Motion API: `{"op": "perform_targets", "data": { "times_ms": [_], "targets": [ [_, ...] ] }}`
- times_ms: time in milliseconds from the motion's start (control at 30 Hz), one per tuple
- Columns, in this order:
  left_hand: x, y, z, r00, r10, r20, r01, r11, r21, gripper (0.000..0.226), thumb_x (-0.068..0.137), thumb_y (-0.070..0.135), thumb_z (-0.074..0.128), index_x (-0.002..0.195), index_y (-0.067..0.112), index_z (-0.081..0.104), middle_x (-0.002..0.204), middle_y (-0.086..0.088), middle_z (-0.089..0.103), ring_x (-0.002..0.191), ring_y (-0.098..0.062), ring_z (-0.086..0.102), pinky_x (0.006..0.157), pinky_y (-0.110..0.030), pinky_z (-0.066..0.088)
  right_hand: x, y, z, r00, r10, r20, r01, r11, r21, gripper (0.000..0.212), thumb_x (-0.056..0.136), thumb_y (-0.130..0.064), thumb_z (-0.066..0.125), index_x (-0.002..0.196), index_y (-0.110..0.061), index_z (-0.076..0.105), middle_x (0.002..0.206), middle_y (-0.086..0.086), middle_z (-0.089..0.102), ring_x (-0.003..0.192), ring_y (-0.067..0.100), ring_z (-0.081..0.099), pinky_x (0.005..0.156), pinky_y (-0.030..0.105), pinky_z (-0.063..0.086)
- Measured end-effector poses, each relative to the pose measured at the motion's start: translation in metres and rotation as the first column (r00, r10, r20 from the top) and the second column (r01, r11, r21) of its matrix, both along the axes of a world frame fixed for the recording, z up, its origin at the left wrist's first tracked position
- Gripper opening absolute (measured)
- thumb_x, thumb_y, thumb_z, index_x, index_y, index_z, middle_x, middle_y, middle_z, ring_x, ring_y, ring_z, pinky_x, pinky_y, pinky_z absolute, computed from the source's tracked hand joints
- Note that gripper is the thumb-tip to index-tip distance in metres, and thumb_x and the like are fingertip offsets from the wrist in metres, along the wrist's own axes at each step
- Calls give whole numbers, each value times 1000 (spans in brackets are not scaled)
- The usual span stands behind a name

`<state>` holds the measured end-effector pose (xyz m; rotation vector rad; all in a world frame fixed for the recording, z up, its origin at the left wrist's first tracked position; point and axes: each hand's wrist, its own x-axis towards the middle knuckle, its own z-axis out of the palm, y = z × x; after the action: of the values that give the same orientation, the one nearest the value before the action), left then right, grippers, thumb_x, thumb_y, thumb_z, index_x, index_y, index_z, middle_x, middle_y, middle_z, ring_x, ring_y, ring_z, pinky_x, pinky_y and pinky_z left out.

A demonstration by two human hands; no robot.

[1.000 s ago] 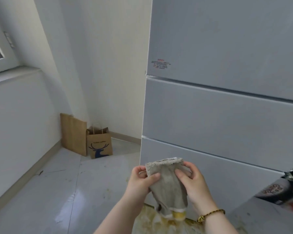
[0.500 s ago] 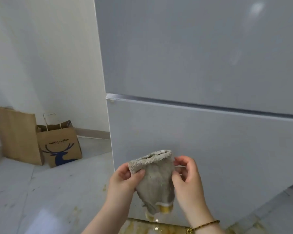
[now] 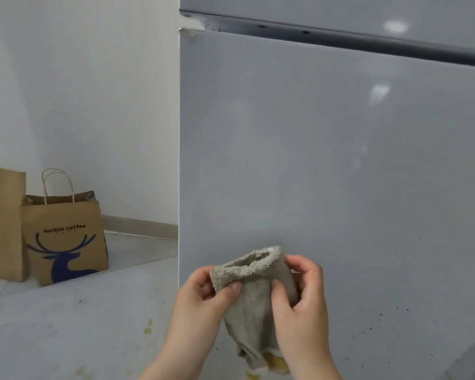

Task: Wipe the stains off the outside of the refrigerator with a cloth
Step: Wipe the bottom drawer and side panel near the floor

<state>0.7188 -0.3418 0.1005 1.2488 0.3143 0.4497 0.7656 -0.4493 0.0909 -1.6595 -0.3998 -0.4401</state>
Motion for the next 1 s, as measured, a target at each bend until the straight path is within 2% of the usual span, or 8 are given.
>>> {"op": "perform_targets", "data": {
  "times_ms": [67, 167, 333, 400, 533, 700, 867, 1000],
  "targets": [
    [2, 4, 10, 1000, -4, 11, 3, 992, 123, 18, 76, -6, 65, 77, 12, 64, 62, 8, 71, 59, 0, 63, 57, -9, 48, 7, 6, 11, 937, -153, 315, 178, 983, -53, 33, 72, -20, 48, 85, -49, 44, 86, -19, 56, 83, -1, 52, 75, 1, 37],
    [10, 10, 28, 993, 59, 101, -92, 923, 373, 27, 75, 5, 69, 69, 31, 63, 62, 19, 67, 67, 0, 61, 59, -5, 43, 30, 13, 30, 605, -274, 748, 438, 899, -25, 16, 75, -5, 42, 84, -19, 43, 96, 0, 45, 84, 17, 45, 71, 24, 37],
    [18, 29, 24, 949, 215, 229, -307, 789, 532, 29, 86, 17, 58, 92, 44, 48, 94, 23, 50, 89, 2, 50, 76, -14, 40, 74, 30, 54, 245, -351, 904, 701, 708, 85, 22, 79, 0, 47, 92, -18, 48, 105, 3, 43, 85, 21, 42, 71, 32, 31],
    [15, 44, 3, 952, 243, 189, -305, 827, 472, 32, 93, 17, 45, 113, 41, 43, 111, 22, 45, 106, 0, 45, 95, -20, 35, 80, 31, 40, 233, -328, 916, 760, 648, 39, 13, 88, -13, 44, 100, -16, 49, 115, 4, 42, 98, 24, 42, 80, 34, 31],
    [9, 67, -38, 995, 87, -46, -67, 943, 326, 40, 98, 27, 28, 137, 37, 29, 137, 19, 34, 122, 4, 27, 100, -19, 19, 74, 36, -7, 365, -209, 907, 821, 531, -208, 53, 91, -50, 30, 120, -7, 41, 134, 14, 29, 129, 30, 19, 109, 42, 11],
    [6, 81, -63, 992, -97, -77, 115, 949, 293, 28, 97, 38, 26, 120, 50, 36, 135, 20, 42, 124, -2, 37, 99, -21, 27, 77, 40, -30, 347, -123, 930, 809, 540, -231, 47, 82, -26, 46, 125, -9, 39, 140, 15, 21, 144, 16, -8, 115, 41, -5],
    [9, 103, -67, 968, -248, -27, 247, 937, 249, 31, 81, 40, 42, 110, 50, 49, 120, 30, 54, 113, 11, 49, 90, -17, 39, 79, 64, -1, 318, -288, 903, 745, 665, -50, 45, 89, -8, 45, 130, -21, 35, 138, 9, 26, 144, 12, -5, 115, 39, -7],
    [12, 122, -66, 930, -365, -28, 364, 910, 199, 28, 88, 32, 44, 115, 36, 51, 119, 24, 59, 115, 5, 52, 91, -22, 42, 77, 77, -48, 268, -19, 963, 732, 654, -191, 40, 93, -19, 37, 132, -24, 38, 156, 5, 6, 144, 19, -2, 115, 42, -5]
  ]
}}
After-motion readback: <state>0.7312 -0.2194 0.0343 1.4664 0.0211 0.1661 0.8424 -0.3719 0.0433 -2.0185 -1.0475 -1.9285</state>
